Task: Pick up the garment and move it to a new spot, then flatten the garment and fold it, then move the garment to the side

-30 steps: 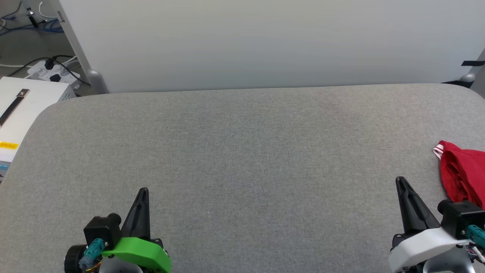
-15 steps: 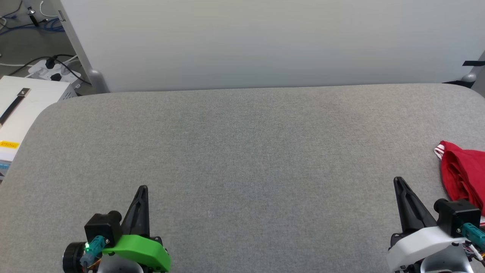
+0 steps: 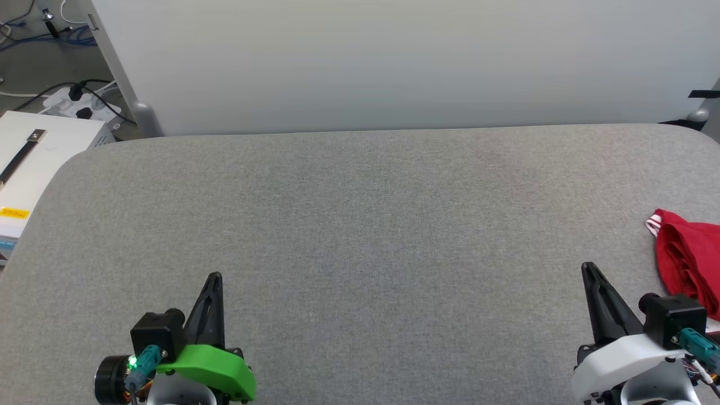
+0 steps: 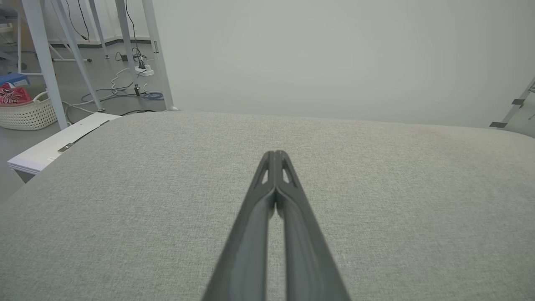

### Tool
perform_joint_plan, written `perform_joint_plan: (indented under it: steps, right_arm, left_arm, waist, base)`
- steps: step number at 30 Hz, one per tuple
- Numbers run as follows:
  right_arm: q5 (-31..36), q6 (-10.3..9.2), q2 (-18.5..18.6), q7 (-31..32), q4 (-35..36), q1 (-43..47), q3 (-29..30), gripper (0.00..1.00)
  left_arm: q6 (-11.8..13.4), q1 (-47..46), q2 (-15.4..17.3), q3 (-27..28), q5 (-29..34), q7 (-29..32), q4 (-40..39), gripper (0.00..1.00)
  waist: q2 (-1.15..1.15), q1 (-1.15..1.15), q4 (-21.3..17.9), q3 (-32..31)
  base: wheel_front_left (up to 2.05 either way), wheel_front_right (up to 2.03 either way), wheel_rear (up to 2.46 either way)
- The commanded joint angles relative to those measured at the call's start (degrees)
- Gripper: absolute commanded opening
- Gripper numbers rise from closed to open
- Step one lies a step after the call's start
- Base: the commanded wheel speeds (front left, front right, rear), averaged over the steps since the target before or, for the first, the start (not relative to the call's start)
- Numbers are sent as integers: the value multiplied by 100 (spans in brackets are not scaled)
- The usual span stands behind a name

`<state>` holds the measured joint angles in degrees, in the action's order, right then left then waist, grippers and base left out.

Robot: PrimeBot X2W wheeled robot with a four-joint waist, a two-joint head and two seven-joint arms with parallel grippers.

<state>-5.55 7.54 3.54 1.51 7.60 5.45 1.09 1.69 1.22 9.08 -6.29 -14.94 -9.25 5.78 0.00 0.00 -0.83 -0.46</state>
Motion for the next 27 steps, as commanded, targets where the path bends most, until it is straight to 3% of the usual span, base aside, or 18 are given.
perform_joint_plan:
  steps: [1, 27]
  right_arm:
    - [49, -2, -24, -38, -40, -117, -17, 0]
    - [225, -3, -39, -77, -291, -266, -49, 0]
  left_arm:
    - [-30, -41, -38, 51, 98, 32, -44, 0]
    - [-78, -69, -241, 252, 584, 343, -230, 0]
  waist:
    - [0, 0, 1, 1]
    - [0, 0, 30, 16]
  base:
    - [0, 0, 0]
    - [0, 0, 0]
